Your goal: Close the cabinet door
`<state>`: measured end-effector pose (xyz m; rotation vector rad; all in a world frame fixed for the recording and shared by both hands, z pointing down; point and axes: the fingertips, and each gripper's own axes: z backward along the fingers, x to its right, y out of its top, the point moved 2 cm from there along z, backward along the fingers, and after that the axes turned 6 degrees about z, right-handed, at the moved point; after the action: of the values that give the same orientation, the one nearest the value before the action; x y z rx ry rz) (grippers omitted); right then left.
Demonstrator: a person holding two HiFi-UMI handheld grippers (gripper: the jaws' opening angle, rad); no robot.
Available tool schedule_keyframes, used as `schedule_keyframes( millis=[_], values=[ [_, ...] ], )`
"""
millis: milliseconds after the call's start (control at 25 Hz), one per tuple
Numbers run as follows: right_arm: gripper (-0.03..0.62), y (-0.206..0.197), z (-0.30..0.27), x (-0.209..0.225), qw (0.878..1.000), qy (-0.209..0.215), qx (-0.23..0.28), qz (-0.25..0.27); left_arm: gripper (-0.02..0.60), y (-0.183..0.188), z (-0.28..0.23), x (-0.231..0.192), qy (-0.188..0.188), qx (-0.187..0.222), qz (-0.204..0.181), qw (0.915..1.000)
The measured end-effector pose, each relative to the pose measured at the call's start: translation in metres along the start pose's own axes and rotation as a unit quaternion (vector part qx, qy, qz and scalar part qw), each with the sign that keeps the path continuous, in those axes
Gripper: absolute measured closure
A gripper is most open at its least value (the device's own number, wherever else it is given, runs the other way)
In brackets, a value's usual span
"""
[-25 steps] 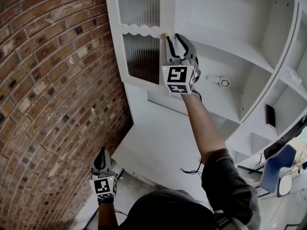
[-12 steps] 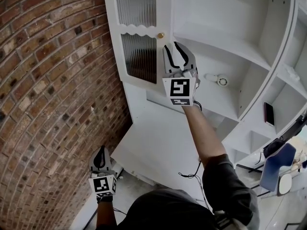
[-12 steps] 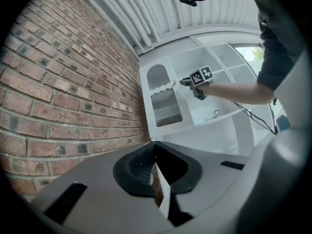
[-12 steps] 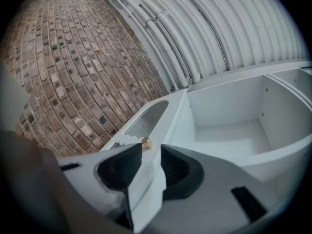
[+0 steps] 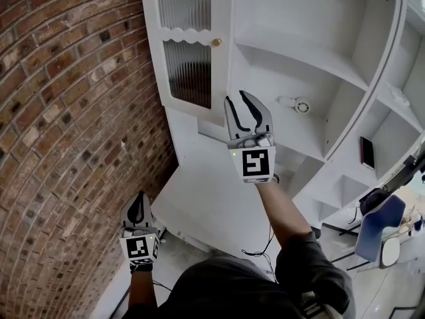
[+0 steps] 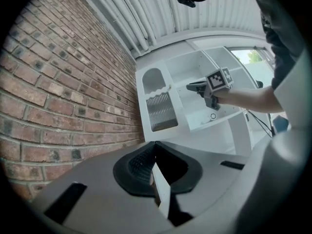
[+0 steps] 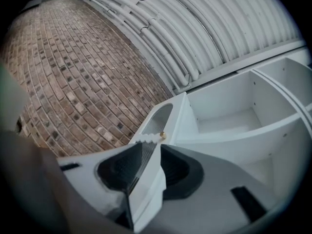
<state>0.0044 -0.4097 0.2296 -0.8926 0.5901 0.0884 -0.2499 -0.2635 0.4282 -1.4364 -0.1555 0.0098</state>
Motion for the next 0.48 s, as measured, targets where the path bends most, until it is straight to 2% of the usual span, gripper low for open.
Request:
schedule_keyframes(
  millis=[480],
  values=[
    [0.495,-0.013,0.09,-0.038,0.997,0.028,-0.021,-0.075,0.58,0.014,0.005,0.004,-0.001,0.015,-0.005,0.9999]
  ],
)
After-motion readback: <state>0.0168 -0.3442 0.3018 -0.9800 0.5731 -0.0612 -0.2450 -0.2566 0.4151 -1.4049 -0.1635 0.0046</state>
